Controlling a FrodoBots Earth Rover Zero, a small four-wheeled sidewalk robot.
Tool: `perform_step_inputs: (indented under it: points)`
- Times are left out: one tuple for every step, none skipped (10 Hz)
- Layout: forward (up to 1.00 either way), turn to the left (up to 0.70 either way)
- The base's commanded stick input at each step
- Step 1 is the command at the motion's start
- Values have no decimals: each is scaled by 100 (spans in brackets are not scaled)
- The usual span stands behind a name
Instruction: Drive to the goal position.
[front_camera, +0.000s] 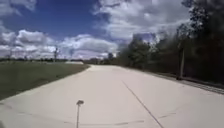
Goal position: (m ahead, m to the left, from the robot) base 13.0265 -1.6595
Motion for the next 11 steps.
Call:
perform_step_inputs:
  points:
    - [100,0]
    - [100,0]
    - [100,0]
    - [100,0]
    - [100,0]
    - [100,0]
    - [100,0]
    - [100,0]
    - [100,0]
    - [100,0]
    - [100,0]
